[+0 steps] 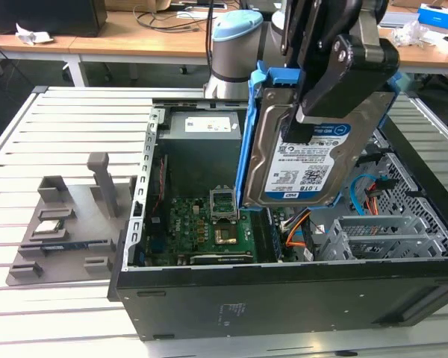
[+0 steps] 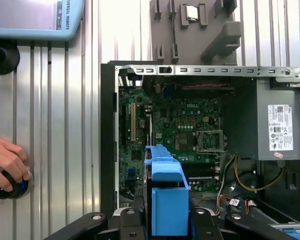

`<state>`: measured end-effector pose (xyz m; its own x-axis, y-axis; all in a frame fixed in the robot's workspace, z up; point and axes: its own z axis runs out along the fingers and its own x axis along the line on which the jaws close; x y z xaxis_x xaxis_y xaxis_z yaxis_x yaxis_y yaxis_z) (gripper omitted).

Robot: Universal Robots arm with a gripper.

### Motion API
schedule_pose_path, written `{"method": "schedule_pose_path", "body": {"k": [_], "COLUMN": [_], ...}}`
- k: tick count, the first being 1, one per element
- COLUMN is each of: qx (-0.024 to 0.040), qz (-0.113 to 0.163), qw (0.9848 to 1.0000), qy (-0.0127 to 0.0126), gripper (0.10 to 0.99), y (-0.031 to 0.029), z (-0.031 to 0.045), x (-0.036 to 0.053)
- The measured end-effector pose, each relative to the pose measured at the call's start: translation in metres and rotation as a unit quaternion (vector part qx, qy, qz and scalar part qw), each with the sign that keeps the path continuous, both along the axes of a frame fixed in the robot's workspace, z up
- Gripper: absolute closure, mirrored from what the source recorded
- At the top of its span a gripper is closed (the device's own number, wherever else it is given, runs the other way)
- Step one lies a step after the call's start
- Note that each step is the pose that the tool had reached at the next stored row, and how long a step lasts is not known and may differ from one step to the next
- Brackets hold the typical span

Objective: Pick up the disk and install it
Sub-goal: 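Pick up the disk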

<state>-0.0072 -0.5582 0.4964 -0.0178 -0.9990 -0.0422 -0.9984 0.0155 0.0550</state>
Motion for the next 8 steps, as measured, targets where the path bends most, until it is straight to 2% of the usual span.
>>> {"method": "schedule_pose_path", "body": {"k": [2,4,8], "qx": [0.0001,0.0,0.0], "qz": [0.0,0.0,0.0], "qw": [1.0,1.0,1.0], "qy": [0.0001,0.0003,0.0005], "gripper": [0.722,0.722,0.722], "y": [0.0,0.0,0.0], "z": [0.0,0.0,0.0], "x": [0.0049,0.0148,0.0255]}}
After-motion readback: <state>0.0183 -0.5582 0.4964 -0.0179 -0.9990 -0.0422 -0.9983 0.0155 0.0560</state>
